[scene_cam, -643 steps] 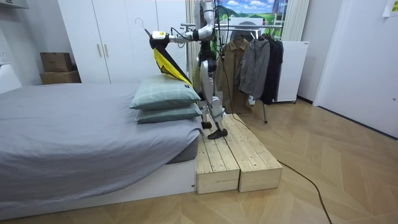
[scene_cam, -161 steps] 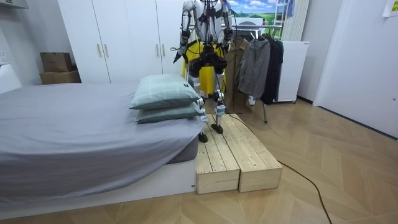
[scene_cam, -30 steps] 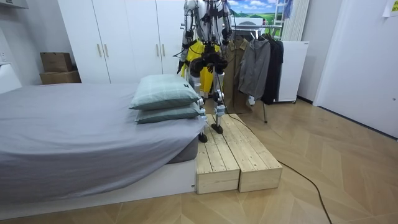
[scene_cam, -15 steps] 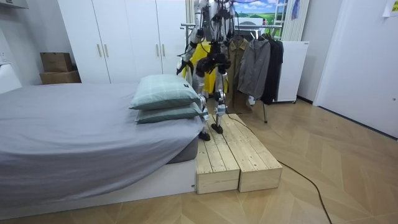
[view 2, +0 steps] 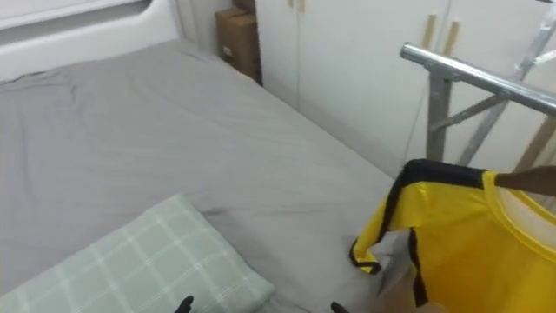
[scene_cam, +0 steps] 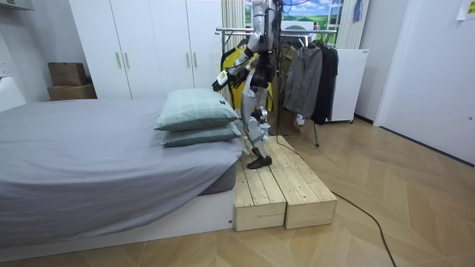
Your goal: Hang clothes
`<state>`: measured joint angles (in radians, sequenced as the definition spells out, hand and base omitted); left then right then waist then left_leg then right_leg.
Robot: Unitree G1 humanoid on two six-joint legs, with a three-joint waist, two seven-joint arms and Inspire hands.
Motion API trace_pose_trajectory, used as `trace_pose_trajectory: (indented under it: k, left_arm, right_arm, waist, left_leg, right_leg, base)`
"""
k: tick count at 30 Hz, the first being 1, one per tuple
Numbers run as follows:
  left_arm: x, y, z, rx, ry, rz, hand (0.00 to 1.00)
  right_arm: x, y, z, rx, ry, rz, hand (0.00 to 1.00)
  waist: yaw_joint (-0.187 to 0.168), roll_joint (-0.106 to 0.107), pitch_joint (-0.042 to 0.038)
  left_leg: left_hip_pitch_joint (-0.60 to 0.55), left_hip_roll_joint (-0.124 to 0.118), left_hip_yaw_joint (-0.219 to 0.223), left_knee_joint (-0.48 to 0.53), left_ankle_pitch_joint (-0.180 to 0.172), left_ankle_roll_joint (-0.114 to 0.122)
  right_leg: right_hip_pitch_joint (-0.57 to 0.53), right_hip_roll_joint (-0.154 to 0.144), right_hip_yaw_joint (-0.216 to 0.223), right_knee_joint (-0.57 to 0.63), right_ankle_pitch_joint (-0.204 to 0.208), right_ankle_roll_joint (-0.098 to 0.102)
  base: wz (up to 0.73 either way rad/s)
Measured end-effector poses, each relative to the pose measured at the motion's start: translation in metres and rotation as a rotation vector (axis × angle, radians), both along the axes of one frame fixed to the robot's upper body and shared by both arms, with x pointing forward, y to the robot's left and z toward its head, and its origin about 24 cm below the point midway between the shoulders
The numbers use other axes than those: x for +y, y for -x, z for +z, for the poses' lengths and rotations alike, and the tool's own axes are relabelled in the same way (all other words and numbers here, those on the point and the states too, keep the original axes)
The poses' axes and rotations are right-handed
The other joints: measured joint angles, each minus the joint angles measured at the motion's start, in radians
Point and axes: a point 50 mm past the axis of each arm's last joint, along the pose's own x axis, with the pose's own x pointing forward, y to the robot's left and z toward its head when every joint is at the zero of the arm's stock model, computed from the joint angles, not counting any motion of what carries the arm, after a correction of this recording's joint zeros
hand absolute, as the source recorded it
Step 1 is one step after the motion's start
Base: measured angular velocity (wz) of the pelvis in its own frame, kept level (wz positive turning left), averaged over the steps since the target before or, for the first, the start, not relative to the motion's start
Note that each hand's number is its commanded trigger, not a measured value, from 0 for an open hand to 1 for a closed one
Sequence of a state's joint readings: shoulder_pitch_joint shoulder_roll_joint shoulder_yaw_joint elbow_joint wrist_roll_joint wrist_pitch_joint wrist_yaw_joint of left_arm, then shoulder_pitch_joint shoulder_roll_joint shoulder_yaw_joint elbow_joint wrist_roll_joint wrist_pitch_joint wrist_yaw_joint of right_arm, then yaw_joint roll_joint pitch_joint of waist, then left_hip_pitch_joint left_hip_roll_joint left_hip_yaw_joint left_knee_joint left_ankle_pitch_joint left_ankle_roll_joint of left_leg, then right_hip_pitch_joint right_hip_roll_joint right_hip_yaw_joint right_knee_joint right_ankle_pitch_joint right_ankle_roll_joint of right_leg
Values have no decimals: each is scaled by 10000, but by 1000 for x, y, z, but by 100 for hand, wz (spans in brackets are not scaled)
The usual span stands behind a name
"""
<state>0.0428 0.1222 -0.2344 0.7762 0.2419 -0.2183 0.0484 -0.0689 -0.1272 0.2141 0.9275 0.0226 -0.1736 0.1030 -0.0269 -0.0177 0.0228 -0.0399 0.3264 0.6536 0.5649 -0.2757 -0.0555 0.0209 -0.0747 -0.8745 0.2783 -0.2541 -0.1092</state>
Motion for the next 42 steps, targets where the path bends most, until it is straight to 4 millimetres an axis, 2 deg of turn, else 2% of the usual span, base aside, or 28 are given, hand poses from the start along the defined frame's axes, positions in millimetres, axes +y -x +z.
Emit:
trace_pose_trajectory:
  k: [1,3,5,7,8,9,10,11,12,13,14,15,16,18,22,24,25,26,27,28,29,30,31,32,35,39,42]
  left_arm:
    - [-2,-2,1,-54,52,-32,0]
    - [-7,-6,1,-94,239,24,0]
    - [-7,-5,1,-48,259,25,0]
    - [-6,-5,0,23,211,27,0]
    - [-7,-5,-1,36,216,10,0]
    - [-8,-4,-1,56,235,2,0]
    - [-8,-5,-1,42,231,2,0]
    - [-7,-5,-1,49,224,14,0]
    - [-7,-5,-3,199,219,18,0]
    - [-7,-6,-5,272,219,2,0]
    - [-7,-7,-7,415,250,-2,0]
    - [-6,-6,-8,518,271,81,0]
    - [-5,-5,-9,573,252,92,0]
    - [-4,-2,-12,748,217,129,0]
    - [-2,4,-17,1115,155,191,0]
    - [-4,5,-18,1132,188,166,0]
    - [-4,5,-18,1134,193,147,0]
    - [-4,5,-18,1141,180,144,0]
    - [-3,4,-17,1108,167,170,0]
    - [-2,4,-17,1095,152,179,0]
    - [-2,6,-19,1207,159,210,0]
    - [-4,8,-20,1279,237,236,0]
    - [-4,8,-20,1266,273,275,0]
    - [-2,9,-20,1268,331,381,0]
    - [1,13,-23,1442,507,748,0]
    - [6,21,-26,1671,470,1039,0]
    - [9,26,-28,1790,459,1249,0]
  right_arm:
    - [0,-2,1,-46,3,12,0]
    - [1,-3,2,-87,159,245,0]
    - [2,-4,2,-95,241,401,0]
    - [3,-3,1,-69,268,469,0]
    - [2,-3,1,-27,316,469,0]
    - [0,-1,-1,62,360,438,0]
    - [0,-1,-1,61,378,421,0]
    - [0,0,-2,115,395,386,0]
    - [-2,5,-5,356,443,308,0]
    - [-4,8,-7,483,479,235,0]
    - [-7,13,-11,722,606,122,0]
    - [-9,16,-13,864,714,12,0]
    - [-10,18,-14,942,749,-28,0]
    - [-12,23,-17,1169,888,-138,0]
    - [-10,22,-18,1158,948,-313,0]
    - [-10,22,-18,1239,947,-352,0]
    - [-10,25,-19,1312,975,-409,0]
    - [-10,26,-20,1398,998,-420,0]
    - [-10,29,-23,1572,1022,-426,0]
    - [-10,31,-24,1640,1029,-433,0]
    - [-12,34,-26,1807,1106,-462,0]
    - [-16,39,-28,2034,1241,-533,0]
    - [-17,39,-28,2116,1284,-549,0]
    - [-18,38,-29,2182,1331,-559,0]
    - [-19,43,-31,2405,1248,-708,0]
    - [-22,56,-35,2668,1189,-946,0]
    - [-27,65,-37,2924,1033,-1494,0]
  waist:
    - [-5,3,3]
    - [71,-39,-24]
    - [244,-49,-44]
    - [348,-85,-64]
    - [344,-86,-69]
    - [368,-83,-141]
    - [371,-81,-145]
    - [275,-71,-148]
    - [8,-64,-153]
    - [-110,-66,-153]
    - [-142,-97,-145]
    - [-67,-132,-141]
    - [-17,-155,-150]
    - [81,-177,-166]
    - [83,-257,-165]
    - [52,-296,-191]
    - [31,-271,-168]
    - [22,-253,-155]
    - [55,-321,-193]
    - [85,-361,-194]
    - [40,-360,-193]
    - [73,-359,-259]
    - [104,-352,-244]
    - [119,-306,-179]
    - [48,-300,-173]
    - [-29,-497,-221]
    - [-247,-538,-194]
  left_leg:
    - [-1,-91,18,-196,-6,-12]
    - [141,-443,67,-868,22,-55]
    - [180,-655,45,-1254,20,-44]
    - [113,-793,-154,-1372,34,31]
    - [51,-910,-407,-1433,26,100]
    - [-14,-1055,-624,-1578,75,190]
    - [-40,-1131,-746,-1652,108,241]
    - [-93,-1290,-1079,-1771,179,325]
    - [-132,-1499,-1560,-1904,289,465]
    - [-141,-1591,-1761,-1961,330,519]
    - [-142,-1795,-2168,-2081,426,633]
    - [-162,-1965,-2466,-2142,477,693]
    - [-168,-2033,-2578,-2181,495,725]
    - [-287,-2273,-3110,-2196,519,863]
    - [-455,-2628,-3807,-2188,548,1065]
    - [-544,-2901,-4403,-2187,555,1210]
    - [-553,-2944,-4679,-2196,563,1235]
    - [-560,-2941,-4779,-2205,566,1236]
    - [-610,-2936,-4930,-2206,580,1214]
    - [-624,-2954,-4995,-2205,591,1195]
    - [-637,-3014,-5188,-2200,619,1165]
    - [-584,-3010,-5239,-2259,637,1134]
    - [-565,-3014,-5224,-2292,637,1125]
    - [-555,-3046,-5206,-2350,638,1096]
    - [-427,-3067,-5212,-2606,691,1024]
    - [-29,-3169,-5403,-2990,734,953]
    - [153,-3223,-5611,-2993,731,952]
  right_leg:
    - [-21,-38,-130,36,-1,2]
    - [2,-329,-489,268,-39,75]
    - [27,-481,-603,371,-30,131]
    - [69,-600,-813,427,1,166]
    - [139,-700,-988,497,12,230]
    - [174,-799,-1135,524,49,299]
    - [181,-845,-1156,540,67,332]
    - [265,-922,-1074,644,110,403]
    - [360,-989,-403,699,189,548]
    - [398,-990,143,691,243,652]
    - [440,-988,1179,683,300,856]
    - [479,-995,1659,670,319,997]
    - [489,-996,1840,676,329,1049]
    - [510,-1030,2426,867,414,1220]
    - [525,-1133,3161,1054,475,1462]
    - [364,-1090,4077,1136,475,1555]
    - [262,-948,4779,1049,407,1667]
    - [249,-769,5126,753,366,1660]
    - [59,-424,5607,64,408,1636]
    - [-90,-312,5831,-263,585,1628]
    - [-237,-183,5971,-407,1065,1488]
    - [-97,-101,6000,-479,1143,1479]
    - [35,-84,5967,-590,1128,1470]
    - [156,-38,5951,-747,1122,1467]
    - [307,18,5992,-967,1118,1461]
    - [751,55,5953,-1293,1097,1459]
    - [1027,50,5959,-1299,1048,1518]
  base:
    - [66]
    - [50]
    - [25]
    - [36]
    - [56]
    - [58]
    - [60]
    - [98]
    - [121]
    - [143]
    - [117]
    - [94]
    - [69]
    - [72]
    - [61]
    - [66]
    - [63]
    - [47]
    - [34]
    - [51]
    - [48]
    - [37]
    - [10]
    - [0]
    - [7]
    - [12]
    - [24]
